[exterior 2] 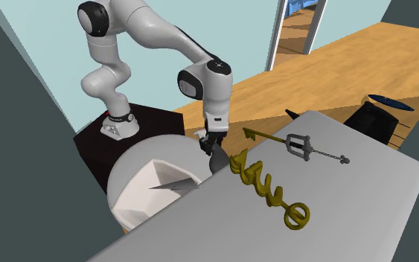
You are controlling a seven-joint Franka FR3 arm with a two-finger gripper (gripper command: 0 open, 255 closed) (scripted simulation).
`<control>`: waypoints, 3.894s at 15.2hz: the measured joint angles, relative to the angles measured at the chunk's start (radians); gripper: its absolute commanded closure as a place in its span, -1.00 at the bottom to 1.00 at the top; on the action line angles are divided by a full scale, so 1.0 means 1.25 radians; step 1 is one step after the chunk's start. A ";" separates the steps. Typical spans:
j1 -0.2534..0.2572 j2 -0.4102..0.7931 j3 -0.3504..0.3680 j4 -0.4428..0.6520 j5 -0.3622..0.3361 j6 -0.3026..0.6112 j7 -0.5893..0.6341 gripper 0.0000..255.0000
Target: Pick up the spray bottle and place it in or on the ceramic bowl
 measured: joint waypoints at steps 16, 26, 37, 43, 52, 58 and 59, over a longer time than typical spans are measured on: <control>-0.026 -0.074 -0.023 0.041 -0.013 -0.116 -0.041 1.00; -0.127 -0.112 -0.097 -0.009 -0.015 -0.102 -0.215 1.00; -0.189 -0.088 -0.140 -0.033 -0.003 -0.057 -0.326 1.00; -0.191 -0.065 -0.138 -0.071 0.008 0.003 -0.333 1.00; -0.192 -0.054 -0.137 -0.081 0.014 0.030 -0.336 -1.00; -0.191 -0.052 -0.136 -0.085 0.013 0.029 -0.336 -1.00; -0.191 -0.057 -0.137 -0.076 0.011 0.016 -0.335 -1.00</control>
